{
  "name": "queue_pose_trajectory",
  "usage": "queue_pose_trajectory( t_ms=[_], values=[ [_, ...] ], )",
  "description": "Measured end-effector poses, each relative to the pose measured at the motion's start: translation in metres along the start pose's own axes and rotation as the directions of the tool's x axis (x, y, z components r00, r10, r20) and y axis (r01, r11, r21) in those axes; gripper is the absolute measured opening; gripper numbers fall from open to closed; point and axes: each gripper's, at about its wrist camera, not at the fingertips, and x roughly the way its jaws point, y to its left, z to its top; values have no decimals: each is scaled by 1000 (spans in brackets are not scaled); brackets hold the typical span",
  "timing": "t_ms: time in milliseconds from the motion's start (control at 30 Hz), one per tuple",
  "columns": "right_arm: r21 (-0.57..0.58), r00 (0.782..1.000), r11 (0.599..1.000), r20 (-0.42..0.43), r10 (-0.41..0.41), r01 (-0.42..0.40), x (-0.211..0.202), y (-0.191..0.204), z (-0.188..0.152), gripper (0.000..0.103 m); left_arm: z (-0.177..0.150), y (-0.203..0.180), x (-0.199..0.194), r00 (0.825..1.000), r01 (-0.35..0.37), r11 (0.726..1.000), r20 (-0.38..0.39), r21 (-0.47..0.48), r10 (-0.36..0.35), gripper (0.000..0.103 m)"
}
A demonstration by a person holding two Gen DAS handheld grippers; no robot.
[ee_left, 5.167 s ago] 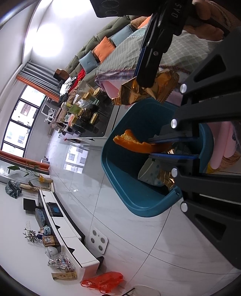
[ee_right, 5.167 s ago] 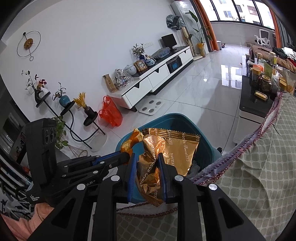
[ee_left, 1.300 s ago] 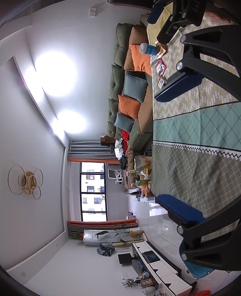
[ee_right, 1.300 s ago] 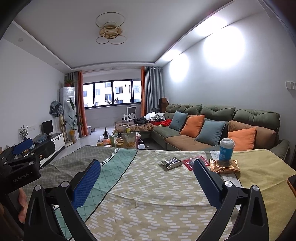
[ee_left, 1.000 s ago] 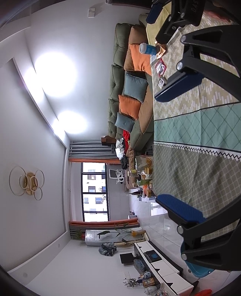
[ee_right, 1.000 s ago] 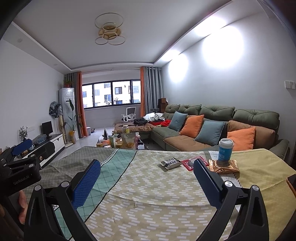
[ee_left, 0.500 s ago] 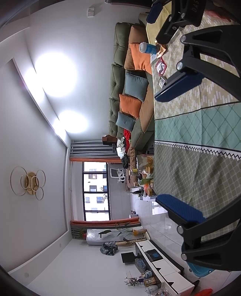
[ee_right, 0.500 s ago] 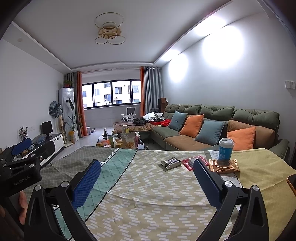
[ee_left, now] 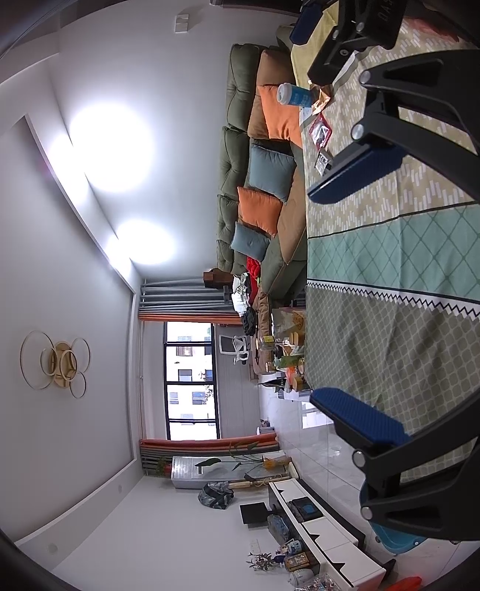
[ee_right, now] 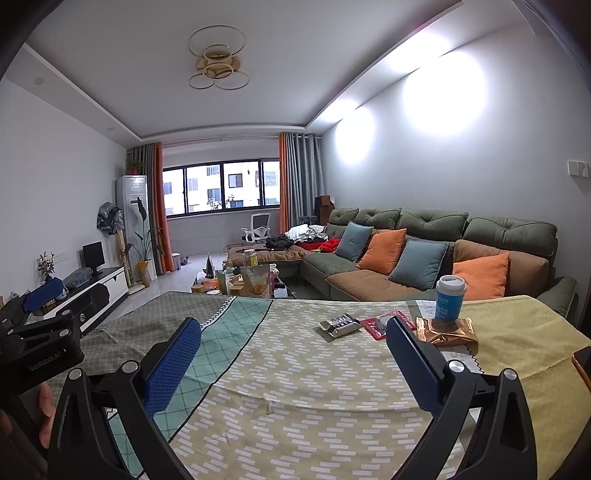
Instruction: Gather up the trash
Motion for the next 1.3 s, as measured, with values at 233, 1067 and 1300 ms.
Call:
queue_pose_trajectory(
  t_ms=[233, 1067, 1300],
  values=[
    [2, 1000, 1000, 2, 0, 0, 0, 0, 0, 99, -1, 0, 1, 1000, -2, 1000, -3, 0, 2, 100],
    [8, 1000, 1000, 1, -1, 1, 1, -2, -1, 99, -5, 1, 1, 1000, -9, 1000, -5, 1, 9, 100],
    [11, 1000, 1000, 0, -3, 3, -1, -2, -2, 99, -6, 0, 4, 1000, -8, 1000, -9, 2, 8, 100]
  ],
)
